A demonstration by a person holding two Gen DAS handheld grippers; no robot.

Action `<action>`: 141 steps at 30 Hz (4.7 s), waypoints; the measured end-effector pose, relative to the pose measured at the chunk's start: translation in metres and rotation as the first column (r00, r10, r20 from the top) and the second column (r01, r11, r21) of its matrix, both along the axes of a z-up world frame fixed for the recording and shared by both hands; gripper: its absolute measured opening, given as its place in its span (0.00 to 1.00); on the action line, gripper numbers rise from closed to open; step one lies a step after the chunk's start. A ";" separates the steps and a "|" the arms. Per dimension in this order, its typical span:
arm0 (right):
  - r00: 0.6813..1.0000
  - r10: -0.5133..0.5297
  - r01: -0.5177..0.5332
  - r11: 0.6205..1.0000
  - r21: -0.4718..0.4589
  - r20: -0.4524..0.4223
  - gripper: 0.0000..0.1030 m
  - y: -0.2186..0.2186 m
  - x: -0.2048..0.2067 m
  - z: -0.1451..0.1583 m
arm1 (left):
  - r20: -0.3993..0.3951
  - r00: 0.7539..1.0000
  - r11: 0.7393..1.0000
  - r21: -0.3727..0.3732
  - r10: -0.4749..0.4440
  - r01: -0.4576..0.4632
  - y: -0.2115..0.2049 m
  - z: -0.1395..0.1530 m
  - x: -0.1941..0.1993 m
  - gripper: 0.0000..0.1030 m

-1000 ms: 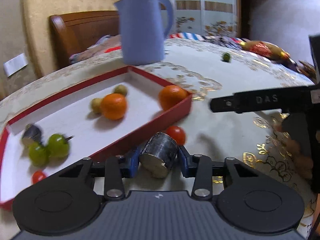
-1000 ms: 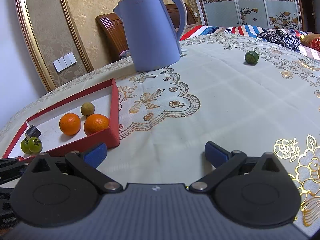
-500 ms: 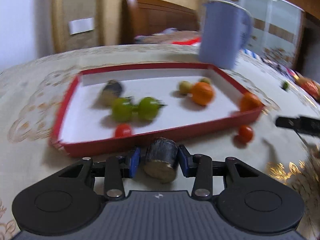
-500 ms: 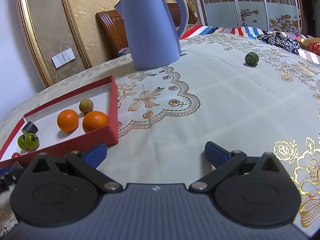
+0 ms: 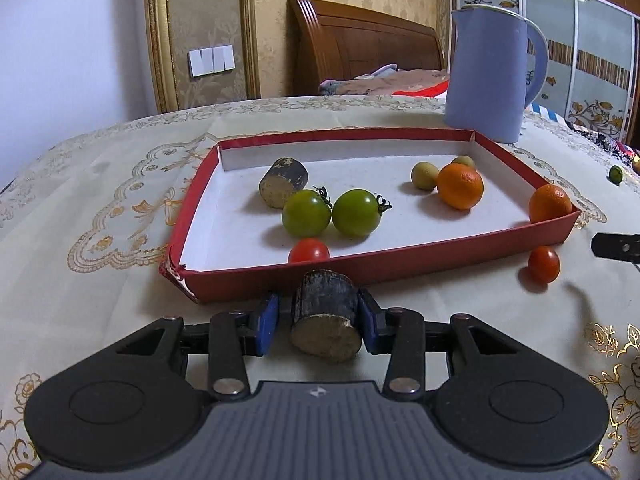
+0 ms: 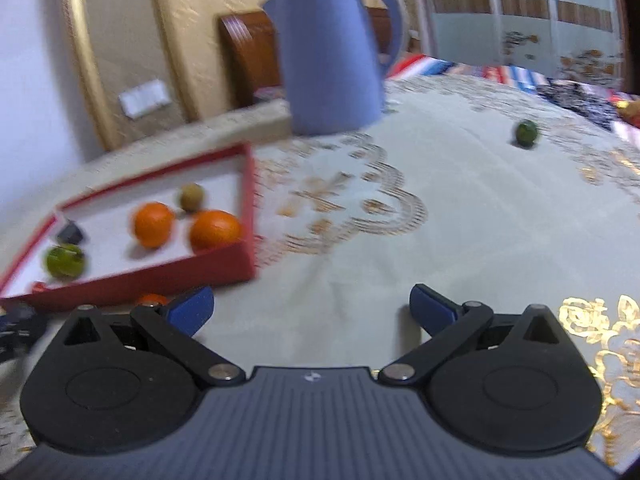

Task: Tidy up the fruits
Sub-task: 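Hold the dark cylinder in the left gripper while the right gripper approaches a red cherry tomato, then close the right gripper on the red cherry tomato beside the tray, then carry the dark cylinder and cherry tomato over the tray with both grippers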

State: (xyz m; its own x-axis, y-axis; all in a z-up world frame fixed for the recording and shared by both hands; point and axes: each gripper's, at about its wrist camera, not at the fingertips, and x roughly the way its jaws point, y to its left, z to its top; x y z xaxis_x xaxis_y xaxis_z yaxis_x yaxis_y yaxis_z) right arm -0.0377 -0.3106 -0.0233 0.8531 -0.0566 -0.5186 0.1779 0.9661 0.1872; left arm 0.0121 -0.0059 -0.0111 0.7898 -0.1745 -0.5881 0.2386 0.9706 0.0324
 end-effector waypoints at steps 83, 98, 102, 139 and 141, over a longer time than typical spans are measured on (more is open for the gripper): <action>0.970 0.218 -0.233 0.958 -0.166 -0.106 0.40 0.097 0.040 -0.001 | -0.015 1.000 0.999 -0.047 0.003 -0.003 0.011 0.000 -0.005 0.67; 0.970 0.221 -0.236 0.959 -0.159 -0.104 0.42 0.096 0.040 -0.001 | -0.011 0.999 0.999 -0.027 -0.034 0.034 0.008 0.000 -0.013 0.46; 0.970 0.221 -0.236 0.958 -0.165 -0.106 0.42 0.098 0.040 -0.001 | -0.008 0.999 0.999 -0.011 -0.037 0.037 0.004 0.000 -0.010 0.46; 0.978 0.192 -0.202 0.968 -0.147 -0.081 0.24 0.092 0.037 0.000 | 0.002 0.999 0.999 -0.012 -0.050 0.050 0.000 0.001 -0.007 0.32; 0.981 0.183 -0.191 0.971 -0.142 -0.069 0.24 0.090 0.035 0.001 | 0.002 0.999 0.999 -0.011 -0.050 0.050 0.000 0.001 -0.007 0.32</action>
State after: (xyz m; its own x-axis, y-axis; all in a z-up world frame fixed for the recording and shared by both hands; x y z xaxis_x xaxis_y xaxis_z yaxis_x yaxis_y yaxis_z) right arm -0.0026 -0.2208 -0.0226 0.8265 0.0218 -0.5625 -0.0024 0.9994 0.0352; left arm 0.0053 -0.0054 -0.0103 0.7809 -0.2204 -0.5845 0.2867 0.9578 0.0218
